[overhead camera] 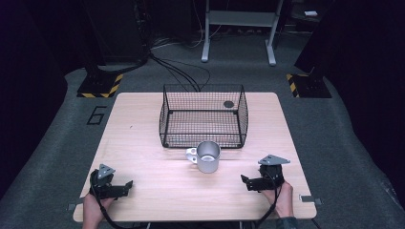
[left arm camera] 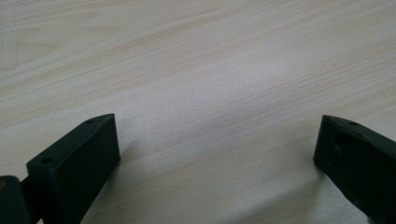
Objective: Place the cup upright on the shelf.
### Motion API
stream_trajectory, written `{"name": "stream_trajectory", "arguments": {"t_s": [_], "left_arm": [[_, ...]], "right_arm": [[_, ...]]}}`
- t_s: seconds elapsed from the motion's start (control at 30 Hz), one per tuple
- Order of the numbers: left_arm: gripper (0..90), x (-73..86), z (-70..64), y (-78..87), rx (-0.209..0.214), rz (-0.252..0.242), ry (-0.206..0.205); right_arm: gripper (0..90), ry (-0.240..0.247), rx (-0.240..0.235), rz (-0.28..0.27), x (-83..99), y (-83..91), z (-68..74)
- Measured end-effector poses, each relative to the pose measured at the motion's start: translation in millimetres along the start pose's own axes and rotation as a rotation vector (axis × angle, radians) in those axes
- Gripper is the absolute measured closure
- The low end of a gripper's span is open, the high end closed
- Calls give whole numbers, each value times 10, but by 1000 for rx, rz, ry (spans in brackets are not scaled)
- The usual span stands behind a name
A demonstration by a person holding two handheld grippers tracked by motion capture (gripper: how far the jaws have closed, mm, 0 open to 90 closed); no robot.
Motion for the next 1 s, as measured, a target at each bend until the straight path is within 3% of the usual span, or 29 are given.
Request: {"name": "stream_trajectory", "arguments": {"t_s": [0.17, 0.6, 1.0], "left_arm": [[3, 0, 1, 1, 0, 1, -1], [3, 0, 1, 1, 0, 2, -2], [4, 0, 0, 0, 0, 0, 0]], "right_arm": [[0, 45, -58, 23, -118, -68, 140], [0, 101, -154, 25, -408, -238, 422], [0, 190, -184, 57, -718, -459, 622]]}}
Point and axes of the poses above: each handheld gripper's, and its own axes: y roughly backward along the jaws, x roughly out of its underside, z roughly to its left, the point moved 4 cm from there along -y, roughly forward along the jaws, and after that the axes turned 1 degree about -x, right-handed, at the moved point
